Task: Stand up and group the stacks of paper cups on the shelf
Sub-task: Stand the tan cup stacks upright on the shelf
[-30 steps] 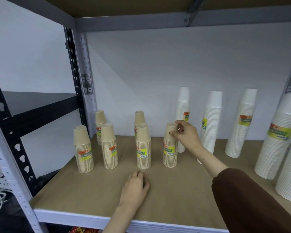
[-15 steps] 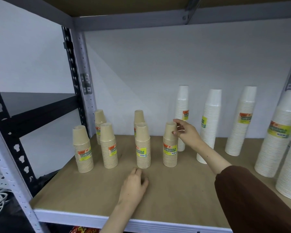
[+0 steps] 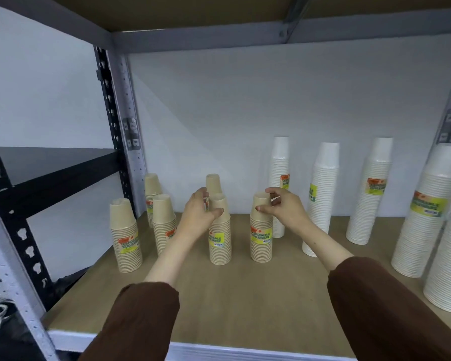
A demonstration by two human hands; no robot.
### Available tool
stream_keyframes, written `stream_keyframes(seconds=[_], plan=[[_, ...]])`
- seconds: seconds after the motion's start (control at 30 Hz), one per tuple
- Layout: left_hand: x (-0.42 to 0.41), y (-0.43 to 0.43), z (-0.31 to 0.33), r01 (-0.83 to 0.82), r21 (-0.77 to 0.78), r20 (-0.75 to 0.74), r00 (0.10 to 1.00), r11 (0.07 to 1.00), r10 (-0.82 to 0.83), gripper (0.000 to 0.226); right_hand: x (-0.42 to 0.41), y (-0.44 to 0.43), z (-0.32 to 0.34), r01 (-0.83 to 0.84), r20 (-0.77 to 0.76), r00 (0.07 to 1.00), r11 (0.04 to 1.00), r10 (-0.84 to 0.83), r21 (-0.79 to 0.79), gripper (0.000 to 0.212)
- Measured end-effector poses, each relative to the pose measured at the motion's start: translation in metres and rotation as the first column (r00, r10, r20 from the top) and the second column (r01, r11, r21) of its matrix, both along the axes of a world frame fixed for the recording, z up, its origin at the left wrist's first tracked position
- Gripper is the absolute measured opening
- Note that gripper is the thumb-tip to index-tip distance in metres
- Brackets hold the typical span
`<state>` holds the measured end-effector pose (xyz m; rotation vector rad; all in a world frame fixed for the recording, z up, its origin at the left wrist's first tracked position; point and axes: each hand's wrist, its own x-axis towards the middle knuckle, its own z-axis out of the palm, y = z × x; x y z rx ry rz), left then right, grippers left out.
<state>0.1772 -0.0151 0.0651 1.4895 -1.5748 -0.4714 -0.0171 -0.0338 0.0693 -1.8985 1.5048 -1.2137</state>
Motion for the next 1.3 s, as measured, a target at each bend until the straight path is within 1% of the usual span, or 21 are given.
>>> stream_keyframes(seconds=[0.07, 0.13, 0.27, 0.43, 0.7, 0.97, 1.1, 1.3], plan=[[0.002, -0.005, 0.002, 0.03, 0.065, 0.042, 0.999, 0.997, -0.033, 0.061, -0.001, 0.0, 0.0, 0.006, -0.01, 1.0, 1.0, -0.006, -0.002, 0.051], [0.001, -0.006, 0.002, 0.034, 0.075, 0.038, 0.999, 0.997, -0.037, 0.057, -0.002, -0.001, 0.001, 0.005, -0.003, 1.0, 1.0, -0.005, 0.007, 0.05], [-0.006, -0.002, 0.001, -0.024, 0.03, -0.018, 1.0, 0.999, 0.025, 0.056, -0.003, -0.004, 0.002, -0.023, -0.006, 1.0, 0.999, 0.023, 0.041, 0.05], [-0.018, -0.001, 0.0, -0.137, -0.003, 0.053, 0.989, 0.991, 0.137, 0.058, -0.003, -0.006, 0.001, -0.055, 0.019, 0.998, 0.996, 0.054, 0.068, 0.05], [-0.032, -0.002, -0.001, -0.229, -0.055, 0.06, 0.971, 0.972, 0.232, 0.059, -0.005, -0.008, 0.0, -0.066, 0.024, 0.998, 0.995, 0.064, 0.074, 0.05], [-0.032, -0.003, -0.002, -0.217, -0.061, 0.077, 0.972, 0.974, 0.221, 0.059, -0.004, -0.006, -0.001, -0.072, 0.056, 0.996, 0.995, 0.068, 0.074, 0.051], [-0.032, -0.001, -0.005, -0.208, -0.065, 0.077, 0.974, 0.976, 0.213, 0.06, -0.002, -0.005, -0.003, -0.051, 0.051, 0.998, 0.998, 0.049, 0.048, 0.052], [-0.03, 0.004, -0.008, -0.194, -0.067, 0.106, 0.974, 0.979, 0.201, 0.065, -0.001, -0.001, -0.007, -0.001, 0.035, 0.999, 0.999, -0.001, 0.036, 0.059]])
